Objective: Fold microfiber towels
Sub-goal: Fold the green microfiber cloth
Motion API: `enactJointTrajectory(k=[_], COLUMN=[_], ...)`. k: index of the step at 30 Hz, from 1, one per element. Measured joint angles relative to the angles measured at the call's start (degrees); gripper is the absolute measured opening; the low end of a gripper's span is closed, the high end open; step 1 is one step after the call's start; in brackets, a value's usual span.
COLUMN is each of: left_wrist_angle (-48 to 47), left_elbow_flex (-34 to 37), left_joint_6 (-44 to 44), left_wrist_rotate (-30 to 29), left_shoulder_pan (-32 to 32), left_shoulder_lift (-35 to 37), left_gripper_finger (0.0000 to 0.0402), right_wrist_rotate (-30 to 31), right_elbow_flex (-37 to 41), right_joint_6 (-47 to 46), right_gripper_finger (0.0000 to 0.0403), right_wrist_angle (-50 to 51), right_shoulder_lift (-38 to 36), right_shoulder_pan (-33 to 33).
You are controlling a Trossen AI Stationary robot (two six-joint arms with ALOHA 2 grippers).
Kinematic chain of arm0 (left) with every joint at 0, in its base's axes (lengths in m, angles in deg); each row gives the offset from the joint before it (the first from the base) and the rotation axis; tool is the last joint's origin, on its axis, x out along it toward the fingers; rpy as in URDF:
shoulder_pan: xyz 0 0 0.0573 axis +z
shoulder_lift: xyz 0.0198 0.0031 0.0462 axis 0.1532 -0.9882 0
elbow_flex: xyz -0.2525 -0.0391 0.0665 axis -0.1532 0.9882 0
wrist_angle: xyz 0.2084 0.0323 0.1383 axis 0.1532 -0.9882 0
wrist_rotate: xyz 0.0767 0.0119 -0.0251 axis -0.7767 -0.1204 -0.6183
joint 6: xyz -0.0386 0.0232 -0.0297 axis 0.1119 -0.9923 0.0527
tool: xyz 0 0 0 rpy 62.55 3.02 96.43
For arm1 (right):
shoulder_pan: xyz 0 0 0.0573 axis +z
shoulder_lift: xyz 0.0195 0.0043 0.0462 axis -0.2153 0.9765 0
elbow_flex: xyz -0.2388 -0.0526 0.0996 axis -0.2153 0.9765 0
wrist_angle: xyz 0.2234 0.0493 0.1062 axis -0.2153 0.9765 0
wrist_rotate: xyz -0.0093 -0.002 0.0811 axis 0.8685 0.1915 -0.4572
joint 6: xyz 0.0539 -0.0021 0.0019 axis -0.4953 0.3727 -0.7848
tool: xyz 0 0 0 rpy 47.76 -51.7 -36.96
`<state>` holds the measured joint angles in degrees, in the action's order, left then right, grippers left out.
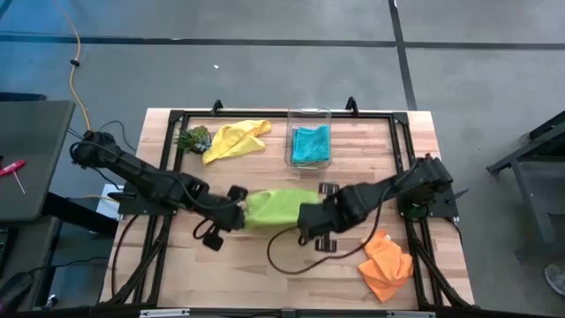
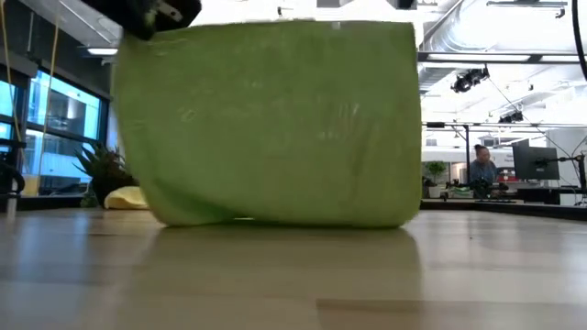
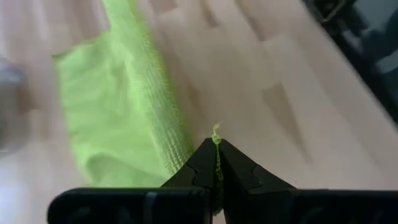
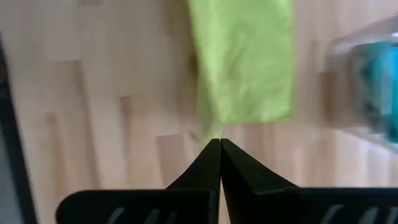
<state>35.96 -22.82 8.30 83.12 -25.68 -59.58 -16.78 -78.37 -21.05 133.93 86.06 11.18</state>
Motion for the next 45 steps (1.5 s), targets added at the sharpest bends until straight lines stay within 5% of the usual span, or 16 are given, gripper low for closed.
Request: enactJointTrajectory(k=[10,18,23,32,36,45], left_wrist_angle=[13.07,16.10,16.09,17.85,18.44,18.81], left_elbow_flex=[8.28,9.36,9.32,9.33,9.33,9.33], left_joint_6=[12.16,14.43,15.55,16.48,16.67,19.05], left_wrist_rotate=[1.10,1.08,1.67,2.32,2.33,2.37], left_shoulder_pan=[-8.35,-9.59,-10.60,-12.08,-12.02,-12.02], left_shoulder_lift=[0.00,-4.15,-7.08,-7.96,-7.96,-7.93], left_gripper_finger=[0.0000,0.0000,0.0000,0.0000,0.0000,0.0000], right_wrist_rotate=[-4.12,1.36,-8.13,-9.14,-10.87,-8.37], right_elbow_flex=[0.02,2.02,18.88,41.27,43.97,43.30], right_joint_6=[-6.09,-3.32,-4.76,-20.82,-21.22,-15.16], right_gripper_finger=[0.0000,0.0000,0.0000,0.0009,0.0064,0.0255], right_wrist_angle=[-5.05,-7.71,-26.52,-64.42,-73.32,-76.77], right_shoulder_lift=[3.95,4.04,-0.33,-7.10,-5.80,-0.45], right_shoulder_pan=[4.95,5.16,5.81,5.94,4.86,2.93])
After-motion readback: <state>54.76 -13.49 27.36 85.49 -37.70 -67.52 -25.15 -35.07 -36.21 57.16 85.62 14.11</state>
